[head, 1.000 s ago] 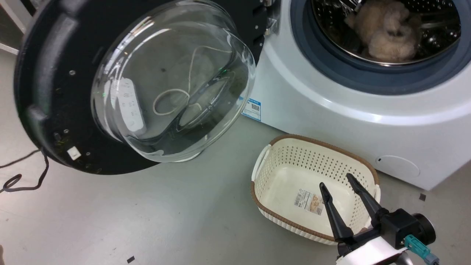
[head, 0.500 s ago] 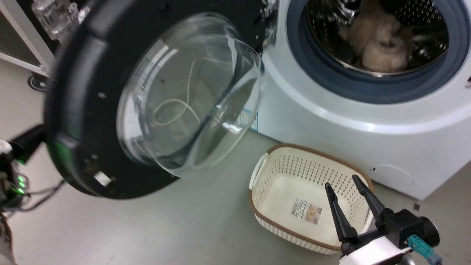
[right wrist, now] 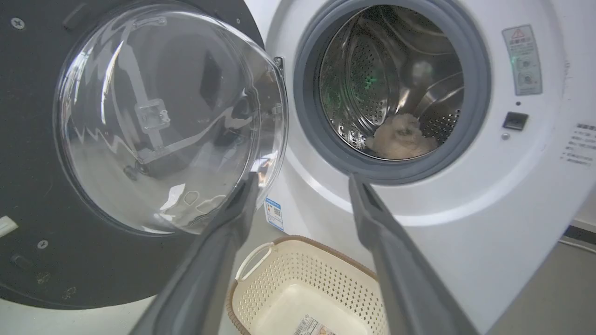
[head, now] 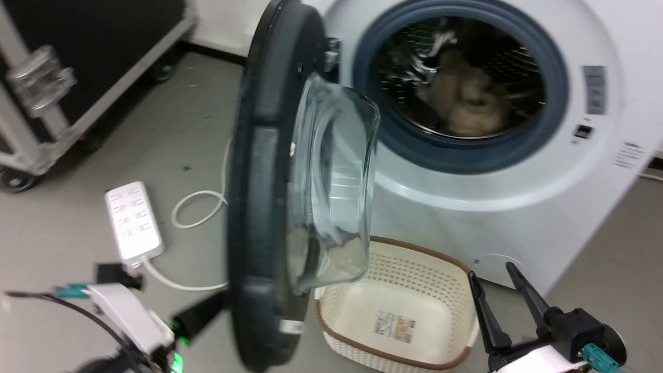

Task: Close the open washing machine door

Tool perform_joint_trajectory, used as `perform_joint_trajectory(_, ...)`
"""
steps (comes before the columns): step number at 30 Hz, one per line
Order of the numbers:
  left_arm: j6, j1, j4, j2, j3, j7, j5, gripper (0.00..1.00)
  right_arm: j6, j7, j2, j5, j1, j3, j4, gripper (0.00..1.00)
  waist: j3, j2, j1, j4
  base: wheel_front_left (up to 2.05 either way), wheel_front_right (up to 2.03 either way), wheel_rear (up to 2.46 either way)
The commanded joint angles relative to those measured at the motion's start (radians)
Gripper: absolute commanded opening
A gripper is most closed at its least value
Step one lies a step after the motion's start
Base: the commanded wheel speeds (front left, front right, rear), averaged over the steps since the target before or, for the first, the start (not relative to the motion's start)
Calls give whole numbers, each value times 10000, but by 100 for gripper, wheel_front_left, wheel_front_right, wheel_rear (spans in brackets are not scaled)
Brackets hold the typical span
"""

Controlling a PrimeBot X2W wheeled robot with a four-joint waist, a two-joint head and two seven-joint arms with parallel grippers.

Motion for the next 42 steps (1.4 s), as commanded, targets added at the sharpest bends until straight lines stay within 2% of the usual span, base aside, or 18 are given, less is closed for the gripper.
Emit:
perform_joint_trajectory(1, -7, 283, -148, -91, -213, -99, -175, 0, 8, -45, 37, -99, 118, -12, -29, 100, 21, 0, 1, -442, 0, 0, 0)
perform_joint_trajectory(7, -87, 804, -255, -172, -2147, -1550, -1510, 0, 8, -45, 42, -218, 1, -6, -35, 100, 311, 0, 1, -1538, 0, 0, 0)
perform_joint_trajectory(14, -484, 73, 573, -175, -4253, -3924, -2398, 0, 8, -45, 33, -252, -248, -14, -96, 100, 966, 0, 1, -2887, 0, 0, 0)
perform_joint_trajectory(19, -681, -1157, 1446, -176, -5191, -5568, -2899, 0, 8, -45, 30, -213, -494, -186, -129, 100, 1582, 0, 1, -3752, 0, 0, 0)
perform_joint_trajectory(27, -906, -3559, 3194, -177, -6086, -7870, -3810, 0, 8, -45, 45, -87, -852, -219, -32, 100, 2280, 0, 1, -4898, 0, 0, 0)
perform_joint_trajectory(35, -999, -5550, 4989, -177, -6713, -9813, -4718, 0, 8, -46, 54, 107, -1056, -114, 56, 100, 2577, 0, 1, -5382, 0, 0, 0)
perform_joint_trajectory(39, -1007, -5936, 5274, -177, -6959, -10055, -5077, 0, 8, -46, 54, 181, -1079, -109, 76, 100, 2590, 0, 1, -5360, 0, 0, 0)
perform_joint_trajectory(42, -1009, -5808, 5080, -177, -7182, -9996, -5096, 0, 8, -46, 55, 175, -1018, -226, 76, 100, 2385, 0, 1, -5046, 0, 0, 0)
